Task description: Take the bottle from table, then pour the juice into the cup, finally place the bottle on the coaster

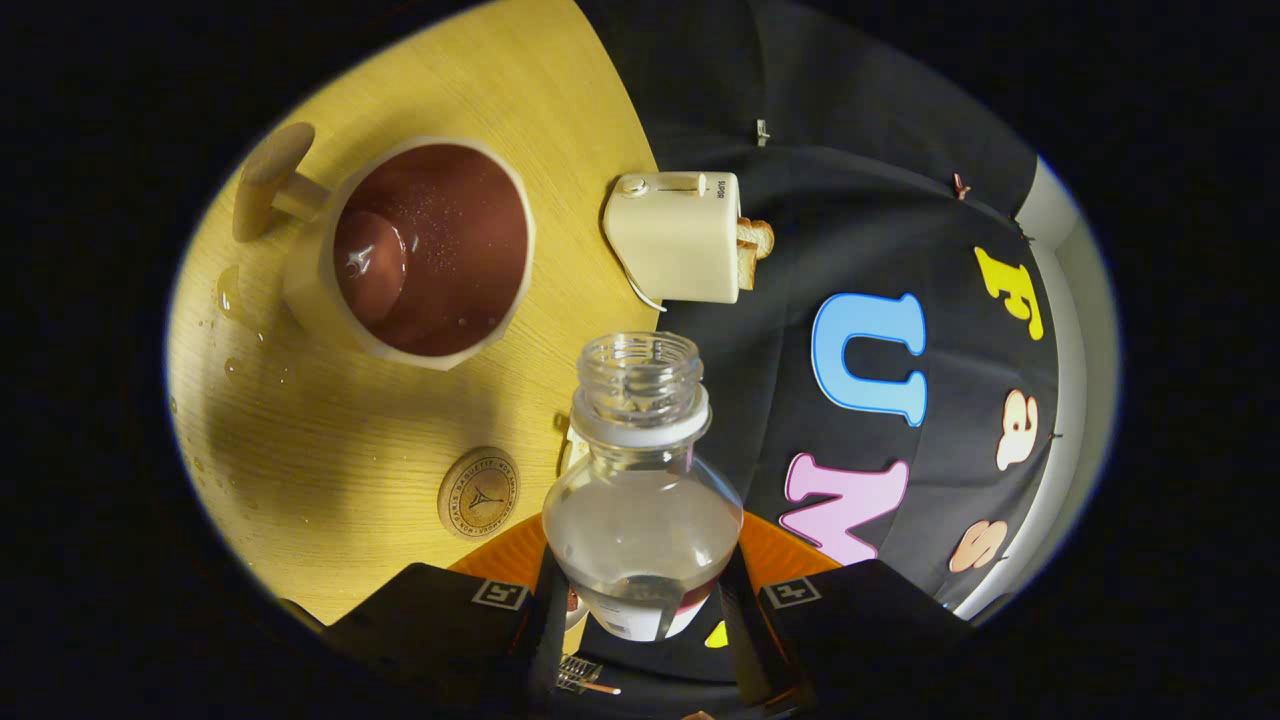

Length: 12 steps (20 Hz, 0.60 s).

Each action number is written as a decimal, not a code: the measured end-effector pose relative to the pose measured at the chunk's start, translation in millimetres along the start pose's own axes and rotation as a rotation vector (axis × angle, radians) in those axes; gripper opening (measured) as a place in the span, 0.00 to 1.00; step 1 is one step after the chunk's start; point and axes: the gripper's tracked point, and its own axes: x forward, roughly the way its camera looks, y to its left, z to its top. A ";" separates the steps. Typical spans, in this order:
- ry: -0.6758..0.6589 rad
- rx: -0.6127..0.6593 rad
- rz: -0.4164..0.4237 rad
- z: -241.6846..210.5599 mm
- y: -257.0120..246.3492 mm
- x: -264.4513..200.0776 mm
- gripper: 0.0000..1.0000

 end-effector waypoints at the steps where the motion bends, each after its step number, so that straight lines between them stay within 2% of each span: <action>1: -0.011 -0.024 -0.004 1.2 -1.6 0.6 0.69; 12: -0.120 -0.227 -0.055 28.2 -21.8 -0.5 0.70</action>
